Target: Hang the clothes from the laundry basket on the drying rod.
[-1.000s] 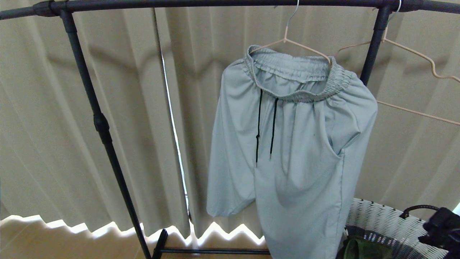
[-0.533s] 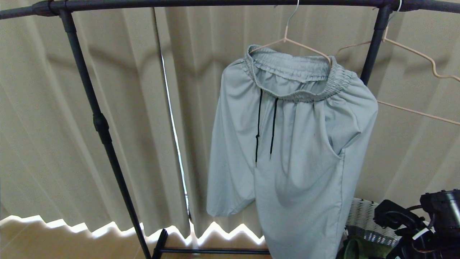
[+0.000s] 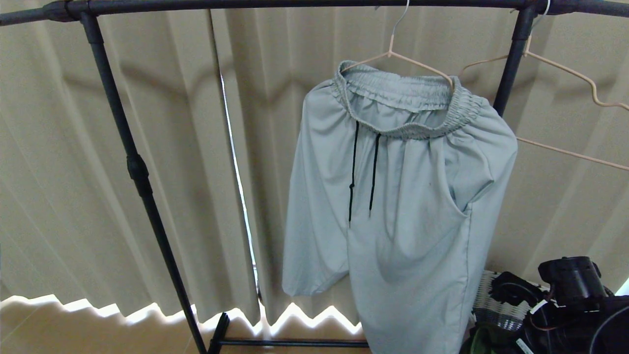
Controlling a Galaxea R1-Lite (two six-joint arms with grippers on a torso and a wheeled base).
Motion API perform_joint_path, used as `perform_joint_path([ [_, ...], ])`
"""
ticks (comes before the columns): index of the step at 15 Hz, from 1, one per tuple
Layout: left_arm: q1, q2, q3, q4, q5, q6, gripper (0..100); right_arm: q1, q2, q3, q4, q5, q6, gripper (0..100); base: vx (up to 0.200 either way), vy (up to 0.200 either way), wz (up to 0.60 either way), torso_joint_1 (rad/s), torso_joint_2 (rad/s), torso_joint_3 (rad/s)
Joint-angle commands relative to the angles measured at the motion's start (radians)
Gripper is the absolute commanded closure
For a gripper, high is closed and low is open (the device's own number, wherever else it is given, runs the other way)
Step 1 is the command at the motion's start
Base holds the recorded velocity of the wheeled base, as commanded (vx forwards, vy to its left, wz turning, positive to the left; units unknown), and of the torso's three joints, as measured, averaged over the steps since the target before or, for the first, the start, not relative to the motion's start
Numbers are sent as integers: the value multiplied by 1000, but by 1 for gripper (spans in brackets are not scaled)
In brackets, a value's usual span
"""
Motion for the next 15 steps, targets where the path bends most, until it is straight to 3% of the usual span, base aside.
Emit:
perform_joint_path([
  [1,0,0,0,0,0,0,0,-1,37,-5,-11,0,0,0,0,0,0,0,0,0],
  [13,0,0,0,0,0,-2,0,-18,141,-18,-111,1,6,0,0,0,0,0,0,0],
  [14,-2,0,0,0,0,-2,0,-18,143,-18,-111,1,6,100,0,0,0,0,0,0],
  [15,0,0,0,0,0,0,0,-18,143,-18,-111,1,6,100,0,0,0,0,0,0],
])
